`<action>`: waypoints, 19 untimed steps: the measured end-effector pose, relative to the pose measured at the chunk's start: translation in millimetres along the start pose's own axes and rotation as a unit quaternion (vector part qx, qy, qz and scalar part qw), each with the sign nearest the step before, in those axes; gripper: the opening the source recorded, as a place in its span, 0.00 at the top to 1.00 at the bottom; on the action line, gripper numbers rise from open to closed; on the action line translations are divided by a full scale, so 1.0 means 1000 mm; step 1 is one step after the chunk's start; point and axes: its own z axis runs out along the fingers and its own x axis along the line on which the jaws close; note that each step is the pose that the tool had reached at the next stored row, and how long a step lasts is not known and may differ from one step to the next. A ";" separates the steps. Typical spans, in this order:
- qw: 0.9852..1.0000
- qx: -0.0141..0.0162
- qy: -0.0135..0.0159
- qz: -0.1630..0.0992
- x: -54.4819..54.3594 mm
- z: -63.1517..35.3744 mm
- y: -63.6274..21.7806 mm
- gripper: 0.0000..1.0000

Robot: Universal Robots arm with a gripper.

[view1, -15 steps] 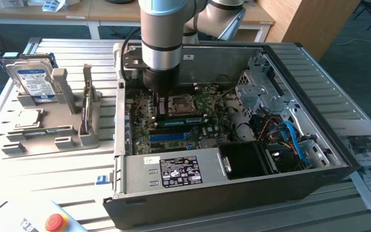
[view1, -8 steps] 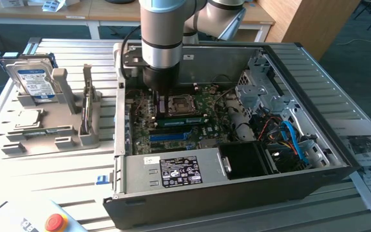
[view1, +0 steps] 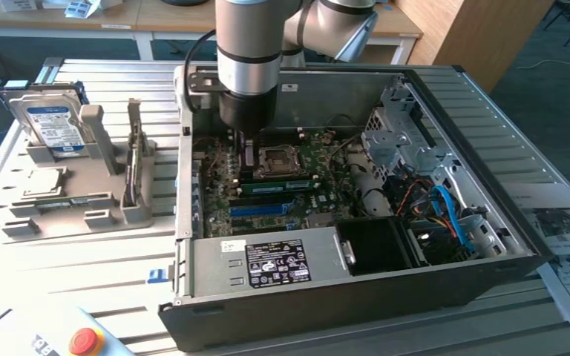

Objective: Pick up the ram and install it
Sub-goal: 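Press down the ram until it locks into place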

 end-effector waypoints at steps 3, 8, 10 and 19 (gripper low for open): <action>1.000 0.000 0.000 0.000 0.000 -0.0039 0.0000 0.90; 1.000 0.000 0.000 0.000 0.000 -0.0046 -0.0001 0.90; 1.000 0.000 0.000 0.000 0.000 -0.0047 -0.0026 0.90; 1.000 -0.001 0.000 0.000 0.000 -0.0046 -0.0259 0.90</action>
